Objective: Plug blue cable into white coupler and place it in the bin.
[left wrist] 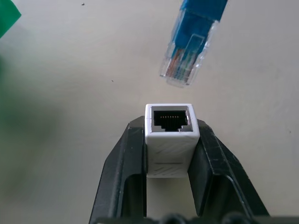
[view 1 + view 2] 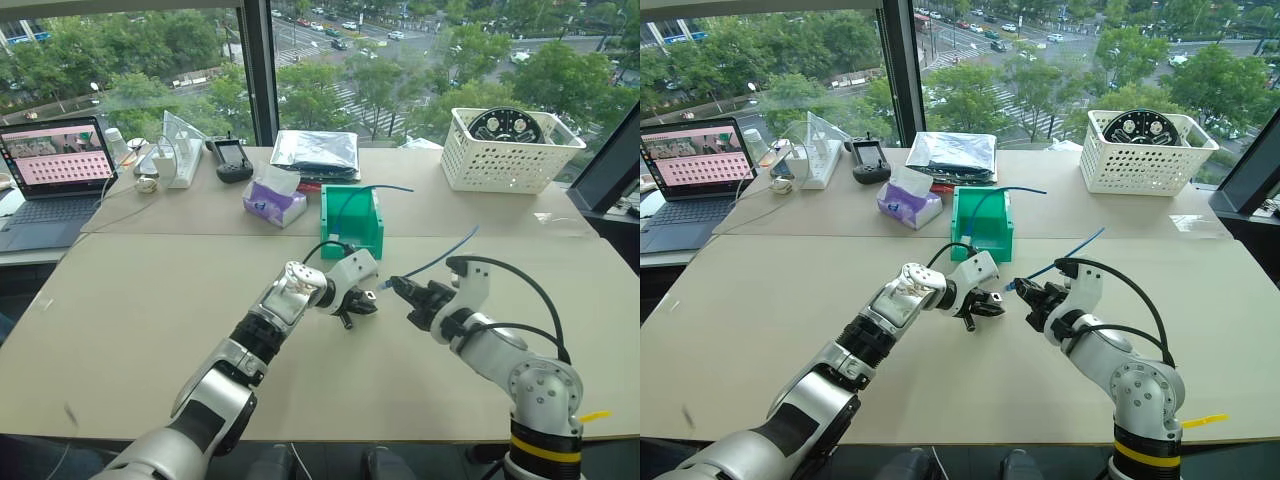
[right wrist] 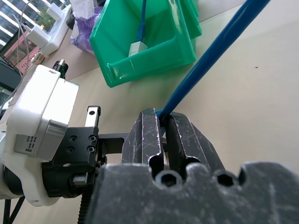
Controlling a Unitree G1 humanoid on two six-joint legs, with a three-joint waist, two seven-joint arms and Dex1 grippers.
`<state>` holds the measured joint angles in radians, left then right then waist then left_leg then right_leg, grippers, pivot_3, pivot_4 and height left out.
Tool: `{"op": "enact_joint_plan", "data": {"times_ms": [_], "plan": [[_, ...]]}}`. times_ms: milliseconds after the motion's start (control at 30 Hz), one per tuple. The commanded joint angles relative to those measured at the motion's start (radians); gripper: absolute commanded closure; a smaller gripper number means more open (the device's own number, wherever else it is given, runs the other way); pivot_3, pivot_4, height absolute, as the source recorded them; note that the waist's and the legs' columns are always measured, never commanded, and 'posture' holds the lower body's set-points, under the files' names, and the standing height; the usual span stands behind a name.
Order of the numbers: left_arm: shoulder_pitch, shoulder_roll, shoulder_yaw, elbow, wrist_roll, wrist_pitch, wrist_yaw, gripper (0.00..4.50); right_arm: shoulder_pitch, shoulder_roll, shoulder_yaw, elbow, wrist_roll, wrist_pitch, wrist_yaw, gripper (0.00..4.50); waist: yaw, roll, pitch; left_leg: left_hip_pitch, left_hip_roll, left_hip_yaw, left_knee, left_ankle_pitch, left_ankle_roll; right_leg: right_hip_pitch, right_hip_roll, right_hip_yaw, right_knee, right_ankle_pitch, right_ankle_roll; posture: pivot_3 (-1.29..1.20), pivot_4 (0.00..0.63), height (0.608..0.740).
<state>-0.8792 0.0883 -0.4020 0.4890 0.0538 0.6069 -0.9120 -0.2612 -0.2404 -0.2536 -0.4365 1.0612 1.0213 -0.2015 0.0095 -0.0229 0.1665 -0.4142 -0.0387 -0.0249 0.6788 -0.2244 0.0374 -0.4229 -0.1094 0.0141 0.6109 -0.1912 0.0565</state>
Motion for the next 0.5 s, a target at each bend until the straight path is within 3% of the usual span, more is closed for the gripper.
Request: {"op": "enact_joint_plan", "data": {"times_ms": [33, 500], "plan": [[0.029, -0.002, -0.031, 0.011, 0.001, 0.011, -0.017, 3.81, 0.012, 0.017, -0.004, 0.0, 0.013, -0.028, 0.027, 4.5, 0.0, 0.0, 0.0, 0.0, 0.0, 0.0, 0.0, 0.0, 0.0, 0.0, 0.0, 0.0, 0.0, 0.0, 0.0, 0.0, 0.15, 0.728], [0.034, -0.003, -0.029, -0.016, -0.006, 0.021, -0.017, 3.81, 0.011, -0.033, 0.059, 0.046, -0.079, -0.005, 0.105, 4.5, -0.002, 0.0, 0.0, 0.001, 0.0, 0.0, 0.0, 0.0, 0.0, 0.0, 0.0, 0.0, 0.0, 0.0, 0.0, 0.0, 0.15, 0.728]]}}
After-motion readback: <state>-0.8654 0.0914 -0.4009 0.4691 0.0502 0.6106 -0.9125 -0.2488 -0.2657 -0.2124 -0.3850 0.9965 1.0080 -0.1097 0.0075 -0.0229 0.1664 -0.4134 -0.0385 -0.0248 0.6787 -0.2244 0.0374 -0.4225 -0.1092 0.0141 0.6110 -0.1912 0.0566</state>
